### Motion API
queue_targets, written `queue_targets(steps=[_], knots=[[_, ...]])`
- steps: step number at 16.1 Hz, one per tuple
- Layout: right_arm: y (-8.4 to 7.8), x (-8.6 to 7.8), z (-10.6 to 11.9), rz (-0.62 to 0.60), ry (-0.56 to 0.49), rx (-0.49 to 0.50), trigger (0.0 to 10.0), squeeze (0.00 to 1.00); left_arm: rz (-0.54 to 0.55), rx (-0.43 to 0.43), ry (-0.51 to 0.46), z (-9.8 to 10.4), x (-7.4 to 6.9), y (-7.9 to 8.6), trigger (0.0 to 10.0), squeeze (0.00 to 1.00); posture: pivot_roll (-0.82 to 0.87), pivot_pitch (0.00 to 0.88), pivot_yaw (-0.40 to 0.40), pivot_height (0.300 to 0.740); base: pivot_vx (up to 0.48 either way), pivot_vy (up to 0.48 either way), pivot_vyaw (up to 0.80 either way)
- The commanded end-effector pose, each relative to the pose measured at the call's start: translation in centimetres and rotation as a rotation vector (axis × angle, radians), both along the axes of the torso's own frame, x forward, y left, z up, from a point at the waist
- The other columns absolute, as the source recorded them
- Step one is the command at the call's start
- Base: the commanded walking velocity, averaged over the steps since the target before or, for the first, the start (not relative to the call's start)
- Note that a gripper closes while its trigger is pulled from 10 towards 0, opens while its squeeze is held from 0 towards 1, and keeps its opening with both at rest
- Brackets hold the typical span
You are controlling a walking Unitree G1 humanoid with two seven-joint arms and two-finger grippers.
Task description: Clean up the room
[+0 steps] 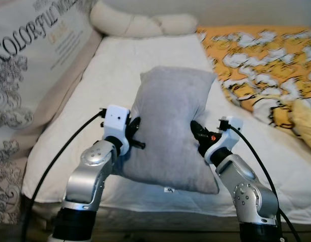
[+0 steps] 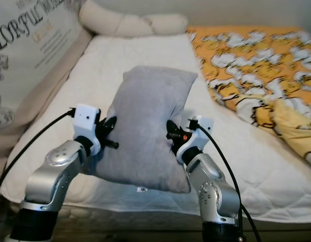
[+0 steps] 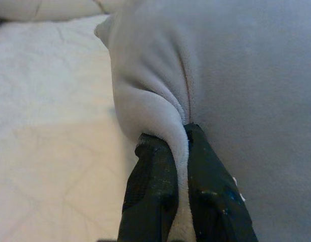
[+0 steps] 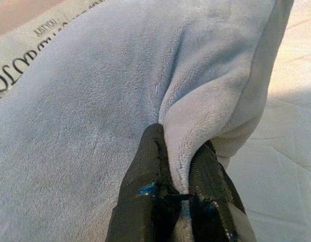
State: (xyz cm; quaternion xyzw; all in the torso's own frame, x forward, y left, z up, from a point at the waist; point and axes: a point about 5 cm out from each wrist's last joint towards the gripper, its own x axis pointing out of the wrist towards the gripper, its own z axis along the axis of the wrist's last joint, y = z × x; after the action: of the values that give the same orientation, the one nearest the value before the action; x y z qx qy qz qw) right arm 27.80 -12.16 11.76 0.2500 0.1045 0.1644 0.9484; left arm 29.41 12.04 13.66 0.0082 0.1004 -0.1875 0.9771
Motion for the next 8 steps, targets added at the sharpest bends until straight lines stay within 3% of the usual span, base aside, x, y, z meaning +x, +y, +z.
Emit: queue_targets(steps=[1, 8], knots=[[0.32, 0.09, 0.64, 0.007, -0.032, 0.008, 10.0, 0.0, -0.003, -0.002, -0.03, 0.83, 0.23, -0.18, 10.0, 0.0, -0.1, 0.0, 0.081, 0.74, 0.0, 0.334, 0.0], [0.09, -0.11, 0.37, -0.007, -0.012, 0.011, 10.0, 0.0, -0.008, -0.001, -0.03, 0.87, 0.11, -0.28, 10.0, 0.0, -0.09, 0.0, 0.052, 0.74, 0.0, 0.337, 0.0]])
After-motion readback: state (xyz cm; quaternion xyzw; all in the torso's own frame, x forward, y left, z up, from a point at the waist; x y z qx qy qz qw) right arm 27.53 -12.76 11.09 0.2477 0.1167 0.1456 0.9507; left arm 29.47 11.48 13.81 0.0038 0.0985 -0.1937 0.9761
